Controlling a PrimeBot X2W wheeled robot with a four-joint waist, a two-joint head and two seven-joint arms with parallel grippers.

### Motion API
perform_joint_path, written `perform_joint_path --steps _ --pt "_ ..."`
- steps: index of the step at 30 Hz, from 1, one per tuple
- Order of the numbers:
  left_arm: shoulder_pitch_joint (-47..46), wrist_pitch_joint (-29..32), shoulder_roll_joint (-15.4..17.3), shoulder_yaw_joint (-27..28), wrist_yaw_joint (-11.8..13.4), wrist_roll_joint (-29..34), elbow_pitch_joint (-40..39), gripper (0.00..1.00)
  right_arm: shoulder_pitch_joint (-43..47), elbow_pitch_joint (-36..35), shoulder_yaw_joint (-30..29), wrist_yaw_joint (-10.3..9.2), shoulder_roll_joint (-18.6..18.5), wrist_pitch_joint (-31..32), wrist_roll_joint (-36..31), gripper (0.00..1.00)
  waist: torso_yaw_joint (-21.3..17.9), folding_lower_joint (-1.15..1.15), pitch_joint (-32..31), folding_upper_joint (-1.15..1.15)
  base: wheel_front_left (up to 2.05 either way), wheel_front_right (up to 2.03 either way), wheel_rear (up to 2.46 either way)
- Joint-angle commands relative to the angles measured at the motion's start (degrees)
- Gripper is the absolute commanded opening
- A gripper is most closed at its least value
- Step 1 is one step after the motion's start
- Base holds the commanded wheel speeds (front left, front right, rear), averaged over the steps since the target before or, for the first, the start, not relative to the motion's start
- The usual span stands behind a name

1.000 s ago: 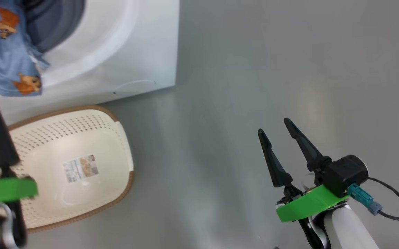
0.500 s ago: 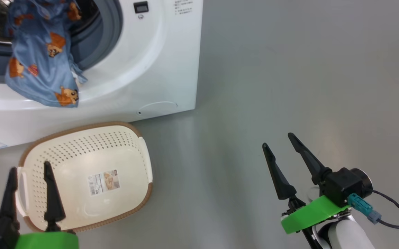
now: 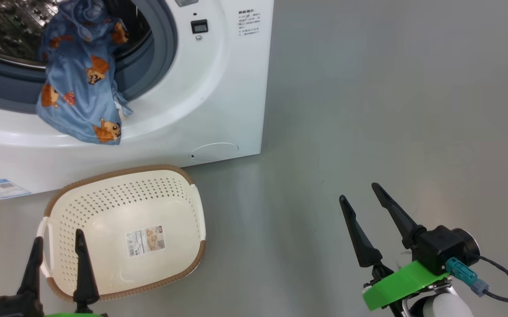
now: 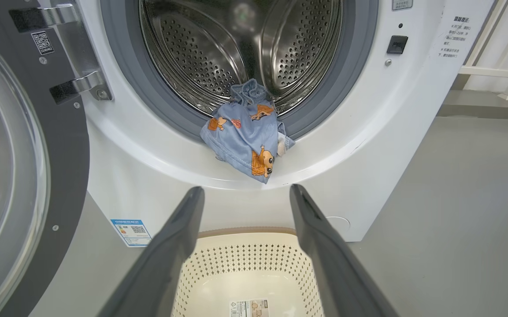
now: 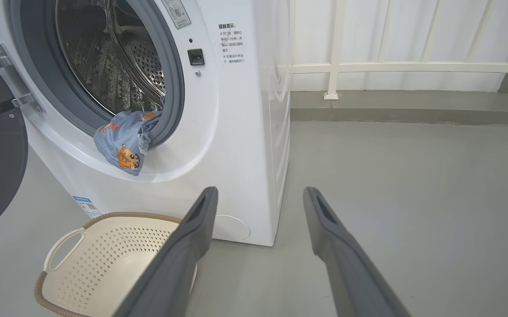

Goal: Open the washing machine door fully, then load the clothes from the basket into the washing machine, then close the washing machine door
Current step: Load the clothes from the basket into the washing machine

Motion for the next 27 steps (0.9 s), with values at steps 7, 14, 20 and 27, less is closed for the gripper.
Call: perform_joint_path --steps 7,14,20,27 --pt "0.0 0.2 0.3 1.3 0.6 0.1 -0.9 1.00 0.5 -2.4 1.2 0.35 0.1 0.7 -0.8 1.00 0.5 0.00 -0.1 0.00 0.00 0.00 0.00" --pt "-0.5 0.0 0.3 1.2 0.5 -0.3 -0.4 1.00 0.5 -2.8 1.3 0.35 0.1 0.9 -0.8 1.00 0.8 0.00 0.3 0.00 0.00 0.00 0.00" --pt "-1.2 0.0 0.2 1.2 0.6 -0.5 0.1 1.00 0.2 -2.9 1.5 0.35 0.1 0.9 -0.7 1.00 1.0 0.00 0.9 0.00 0.00 0.00 0.00" --pt "-3.1 0.2 0.1 1.2 0.5 -1.0 1.4 1.00 -0.5 -3.2 1.9 0.35 0.1 0.7 -0.5 1.00 1.1 0.00 2.8 0.00 0.00 0.00 0.00"
